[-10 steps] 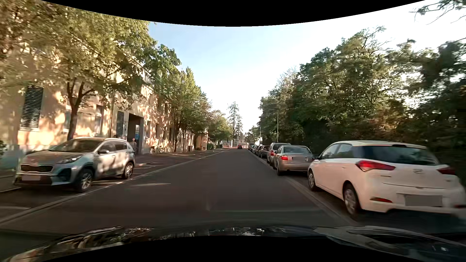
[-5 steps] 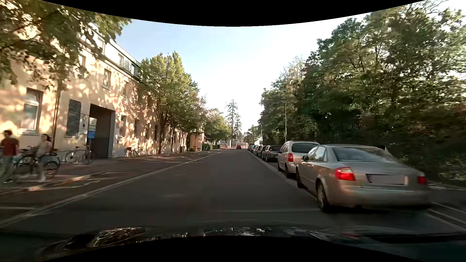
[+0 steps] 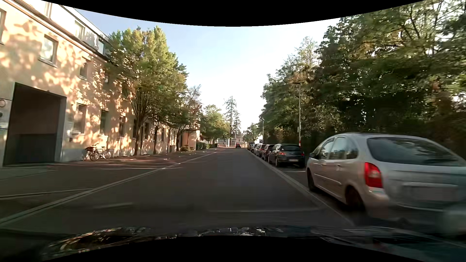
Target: Follow the waypoints while adhering to traffic rules and regulations
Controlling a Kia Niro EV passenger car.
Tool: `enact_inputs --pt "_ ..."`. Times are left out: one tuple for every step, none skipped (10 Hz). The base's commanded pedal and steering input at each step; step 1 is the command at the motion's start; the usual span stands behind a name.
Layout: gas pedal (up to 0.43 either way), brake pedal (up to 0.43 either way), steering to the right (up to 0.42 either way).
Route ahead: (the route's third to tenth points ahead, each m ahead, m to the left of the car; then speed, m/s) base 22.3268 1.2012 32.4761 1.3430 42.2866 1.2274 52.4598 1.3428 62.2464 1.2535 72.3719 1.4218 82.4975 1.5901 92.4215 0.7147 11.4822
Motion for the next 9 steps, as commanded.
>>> enact_inputs --pt "0.098 0.000 0.006" --pt "0.098 0.000 0.006" --pt "0.098 0.000 0.006" --pt "0.098 0.000 0.006" --pt "0.079 0.000 0.006" --pt "0.020 0.000 0.006" --pt "0.000 0.000 0.004" --pt "0.000 0.000 0.004" --pt "0.000 0.000 0.004"
